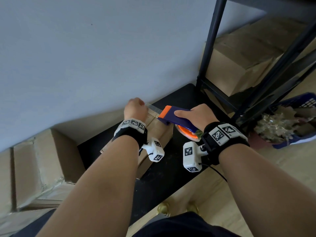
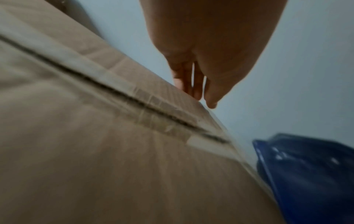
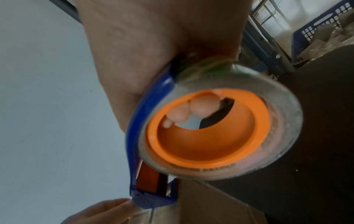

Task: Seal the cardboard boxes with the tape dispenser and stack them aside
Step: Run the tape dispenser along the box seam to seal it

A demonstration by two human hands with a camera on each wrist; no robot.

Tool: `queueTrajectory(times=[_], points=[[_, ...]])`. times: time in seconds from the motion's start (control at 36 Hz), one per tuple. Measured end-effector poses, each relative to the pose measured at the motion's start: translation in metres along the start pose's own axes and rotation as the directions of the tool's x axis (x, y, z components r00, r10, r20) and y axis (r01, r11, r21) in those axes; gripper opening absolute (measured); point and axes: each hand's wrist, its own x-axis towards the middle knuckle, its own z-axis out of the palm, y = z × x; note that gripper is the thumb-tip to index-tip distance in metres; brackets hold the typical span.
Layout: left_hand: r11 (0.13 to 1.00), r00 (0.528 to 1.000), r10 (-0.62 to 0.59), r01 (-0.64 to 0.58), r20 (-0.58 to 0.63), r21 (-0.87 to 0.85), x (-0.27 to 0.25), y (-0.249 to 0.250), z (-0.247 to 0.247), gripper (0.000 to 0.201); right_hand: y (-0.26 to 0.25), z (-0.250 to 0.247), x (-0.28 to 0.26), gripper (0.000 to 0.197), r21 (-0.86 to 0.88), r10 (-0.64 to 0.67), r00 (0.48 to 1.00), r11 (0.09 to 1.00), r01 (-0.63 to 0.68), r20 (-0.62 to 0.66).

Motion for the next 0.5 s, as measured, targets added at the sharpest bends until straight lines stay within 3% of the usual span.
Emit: queueTrajectory(times=[0.14,0.28,0.36,0.5], points=[[0.977,0.988,0.155,-0.151,-0.016,0.148,-0.018,0.007,0.009,0.025,0.000,-0.001,-0.004,0.050,-0.014,-0.010,1.000,1.000,0.010,0.010],[0.904,0.961,0.268,-0.274,0.065,0.328,-0.026,-0.002,0.019,0.031,0.000,0.001,-0.005,0.050,0.010,-0.027,1.000,1.000,0.027,0.006],[0.875,0.950,0.270,-0.309,0.155,0.371,-0.032,-0.008,0.021,0.039,0.002,0.000,-0.007,0.051,0.022,-0.030,1.000,0.999,0.030,0.010],[0.877,0.958,0.192,-0.265,0.214,0.400,-0.036,-0.007,0.022,0.052,0.006,-0.005,-0.011,0.054,0.028,-0.035,0.999,0.999,0.034,0.027]])
